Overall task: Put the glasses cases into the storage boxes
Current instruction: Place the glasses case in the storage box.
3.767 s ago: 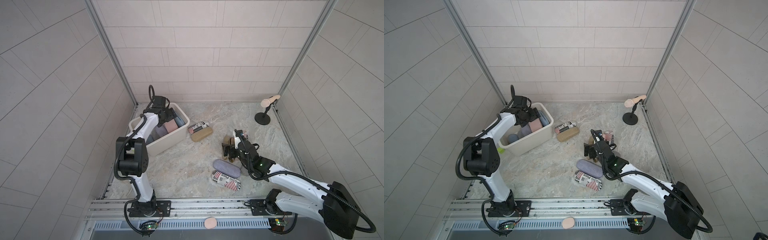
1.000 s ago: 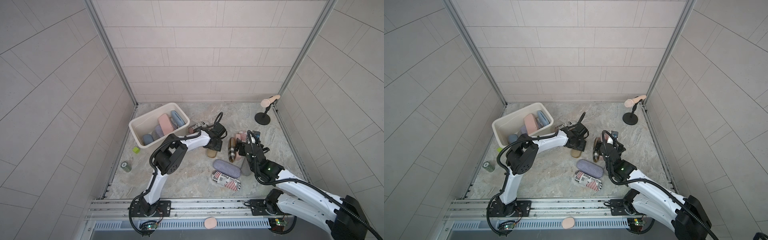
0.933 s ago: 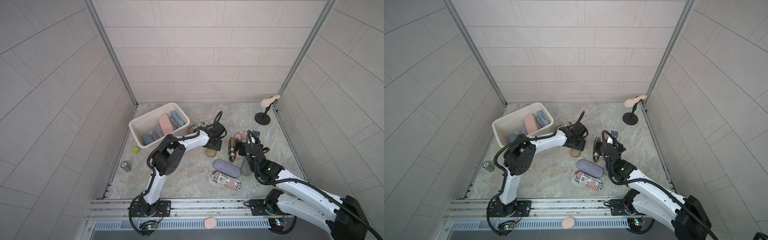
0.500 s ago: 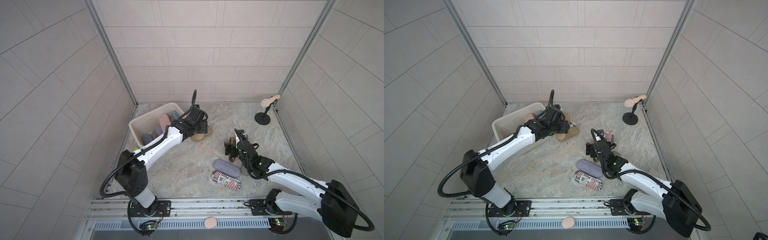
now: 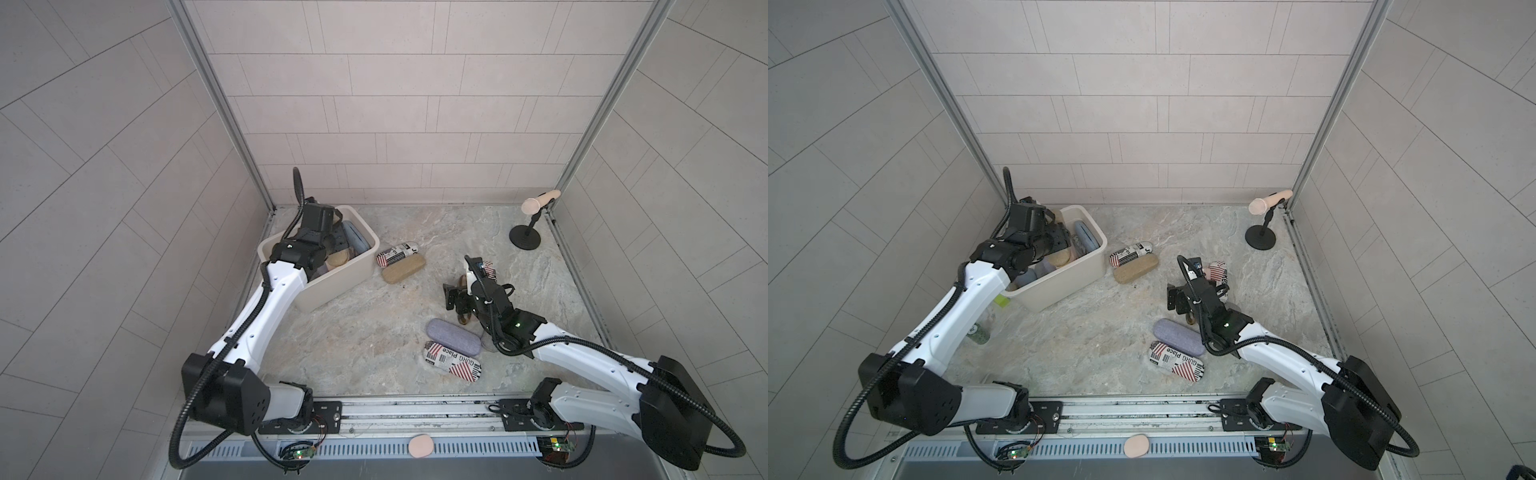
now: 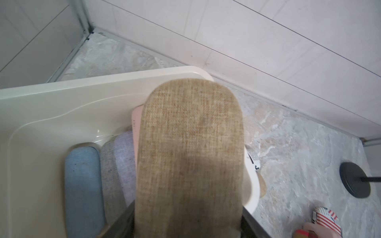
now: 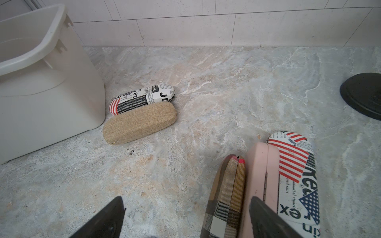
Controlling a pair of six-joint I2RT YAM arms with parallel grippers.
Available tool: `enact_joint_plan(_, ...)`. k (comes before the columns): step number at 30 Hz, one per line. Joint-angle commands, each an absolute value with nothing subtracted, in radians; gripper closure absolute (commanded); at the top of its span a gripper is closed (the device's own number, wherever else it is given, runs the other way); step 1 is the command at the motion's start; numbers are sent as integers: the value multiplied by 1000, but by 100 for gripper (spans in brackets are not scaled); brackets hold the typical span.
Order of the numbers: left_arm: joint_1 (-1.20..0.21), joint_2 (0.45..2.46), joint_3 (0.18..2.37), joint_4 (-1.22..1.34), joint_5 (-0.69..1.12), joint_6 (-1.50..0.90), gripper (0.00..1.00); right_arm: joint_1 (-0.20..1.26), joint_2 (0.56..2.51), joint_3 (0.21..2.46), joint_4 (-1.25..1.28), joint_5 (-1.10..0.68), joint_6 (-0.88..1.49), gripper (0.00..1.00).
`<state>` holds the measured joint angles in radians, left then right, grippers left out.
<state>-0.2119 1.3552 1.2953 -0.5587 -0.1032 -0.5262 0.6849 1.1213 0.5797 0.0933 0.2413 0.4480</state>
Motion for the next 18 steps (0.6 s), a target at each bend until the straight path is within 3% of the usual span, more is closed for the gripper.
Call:
enact_joint_plan(1,-149,1375,1281,-559,-82,-568,35,689,1126,594,89,245,443,4)
enact_joint_plan(10,13,1492,1210,-434,102,-611,35,689,1122,597,86,248,443,4)
enact_joint_plan(18,32,1602,1242,-478,91,-572,32,689,1124,597,86,248,443,4)
